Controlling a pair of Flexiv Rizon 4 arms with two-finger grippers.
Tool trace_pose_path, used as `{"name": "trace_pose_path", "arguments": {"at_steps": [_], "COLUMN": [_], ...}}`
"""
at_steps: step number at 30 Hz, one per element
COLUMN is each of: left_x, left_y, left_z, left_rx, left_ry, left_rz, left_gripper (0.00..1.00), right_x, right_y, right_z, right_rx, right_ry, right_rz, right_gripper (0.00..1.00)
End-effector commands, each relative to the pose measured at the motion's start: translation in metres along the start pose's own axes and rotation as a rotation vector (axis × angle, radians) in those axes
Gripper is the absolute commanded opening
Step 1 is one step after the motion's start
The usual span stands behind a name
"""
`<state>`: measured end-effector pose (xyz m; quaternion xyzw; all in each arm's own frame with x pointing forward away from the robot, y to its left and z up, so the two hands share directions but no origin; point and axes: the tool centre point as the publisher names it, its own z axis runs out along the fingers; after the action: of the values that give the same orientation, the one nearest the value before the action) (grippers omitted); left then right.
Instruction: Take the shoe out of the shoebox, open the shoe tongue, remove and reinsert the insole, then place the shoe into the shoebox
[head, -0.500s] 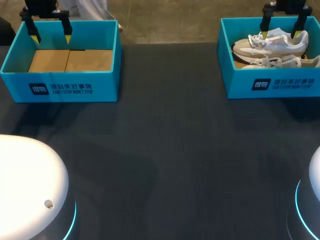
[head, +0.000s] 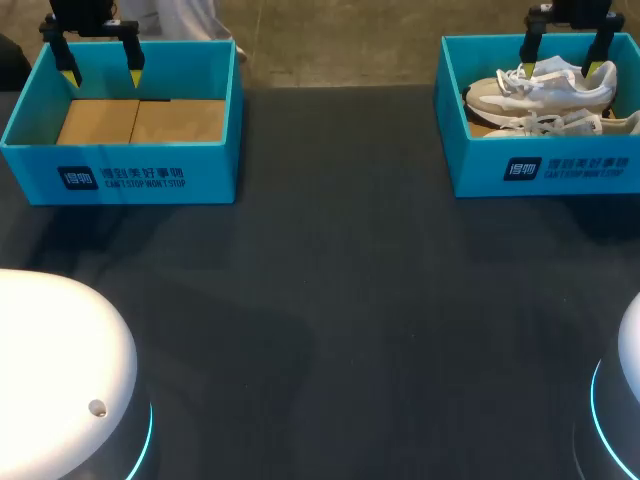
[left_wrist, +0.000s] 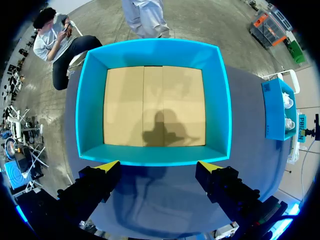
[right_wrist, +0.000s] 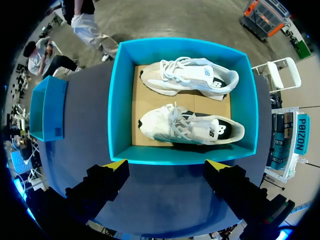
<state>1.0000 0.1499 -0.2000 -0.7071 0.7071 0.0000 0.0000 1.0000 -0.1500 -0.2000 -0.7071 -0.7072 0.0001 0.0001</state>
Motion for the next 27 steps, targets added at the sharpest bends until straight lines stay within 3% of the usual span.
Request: {"name": "trace_pose_path", "arguments": {"at_steps": [1, 15, 27], "left_x": [0.0, 0.0, 0.0], "left_y": [0.0, 0.0, 0.0], "left_z": [0.0, 0.0, 0.0], "left_rx": [0.0, 0.0, 0.0], "left_ry": [0.0, 0.0, 0.0], "left_rz": [0.0, 0.0, 0.0], "left_gripper": [1.0, 1.0, 1.0], "right_x": [-0.002, -0.049, -0.076], "right_y": [0.0, -0.002, -0.004], "right_z": [0.002, 0.022, 0.041], "right_rx": [-0.005, -0.049, -0.06], "right_ry": [-0.012, -0.045, -0.124], "right_rz": [0.008, 0.006, 0.029], "right_gripper": [1.0, 1.0, 1.0]}}
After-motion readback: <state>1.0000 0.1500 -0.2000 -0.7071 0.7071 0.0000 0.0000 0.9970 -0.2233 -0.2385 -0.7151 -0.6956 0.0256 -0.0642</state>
